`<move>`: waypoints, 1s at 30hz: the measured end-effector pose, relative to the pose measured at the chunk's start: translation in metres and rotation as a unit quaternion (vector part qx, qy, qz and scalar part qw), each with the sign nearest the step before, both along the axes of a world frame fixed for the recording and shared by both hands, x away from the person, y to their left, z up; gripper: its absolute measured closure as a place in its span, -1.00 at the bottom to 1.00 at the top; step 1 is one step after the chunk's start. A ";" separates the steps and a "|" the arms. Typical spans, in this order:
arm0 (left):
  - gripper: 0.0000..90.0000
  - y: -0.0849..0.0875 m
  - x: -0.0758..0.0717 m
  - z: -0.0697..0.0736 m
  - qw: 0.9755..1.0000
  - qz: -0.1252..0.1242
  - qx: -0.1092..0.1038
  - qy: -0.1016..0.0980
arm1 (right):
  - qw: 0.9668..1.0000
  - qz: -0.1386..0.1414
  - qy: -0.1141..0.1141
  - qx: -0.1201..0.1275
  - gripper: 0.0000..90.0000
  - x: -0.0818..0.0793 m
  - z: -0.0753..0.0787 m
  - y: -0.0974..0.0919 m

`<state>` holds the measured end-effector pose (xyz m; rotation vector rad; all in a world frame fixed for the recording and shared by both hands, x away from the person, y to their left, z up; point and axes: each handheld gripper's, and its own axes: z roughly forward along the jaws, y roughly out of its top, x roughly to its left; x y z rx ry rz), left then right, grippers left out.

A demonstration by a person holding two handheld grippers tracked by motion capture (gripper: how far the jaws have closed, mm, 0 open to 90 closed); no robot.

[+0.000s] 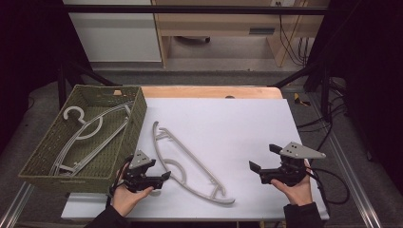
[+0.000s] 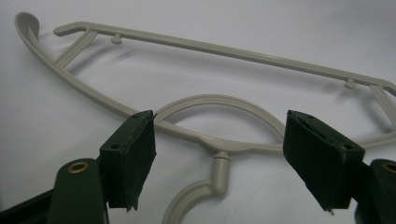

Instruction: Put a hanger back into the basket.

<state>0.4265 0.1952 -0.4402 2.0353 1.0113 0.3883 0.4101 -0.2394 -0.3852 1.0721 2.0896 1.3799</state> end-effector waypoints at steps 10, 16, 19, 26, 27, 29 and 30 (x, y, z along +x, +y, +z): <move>-0.45 -0.013 0.025 -0.024 0.998 0.027 0.029 0.039 | 1.000 0.001 0.003 0.001 -0.90 0.001 -0.001 0.002; -0.42 -0.013 0.034 -0.029 0.997 0.042 0.030 0.048 | 1.000 0.001 0.004 -0.001 -0.90 0.002 -0.002 0.003; -0.39 -0.013 0.037 -0.031 0.997 0.048 0.029 0.053 | 1.000 0.004 0.003 -0.002 -0.90 0.002 -0.002 0.003; -0.26 -0.015 0.040 -0.032 0.996 0.060 0.045 0.043 | 1.000 0.004 0.006 0.000 -0.90 0.001 -0.002 0.005; -0.22 -0.015 0.041 -0.033 0.996 0.065 0.048 0.043 | 1.000 0.005 0.006 -0.001 -0.90 0.002 -0.002 0.005; -0.18 -0.016 0.042 -0.034 0.996 0.071 0.040 0.043 | 1.000 0.006 0.008 -0.003 -0.90 0.002 -0.003 0.006; -0.12 -0.016 0.043 -0.034 0.996 0.072 0.043 0.043 | 1.000 0.008 0.007 -0.005 -0.90 0.003 -0.004 0.007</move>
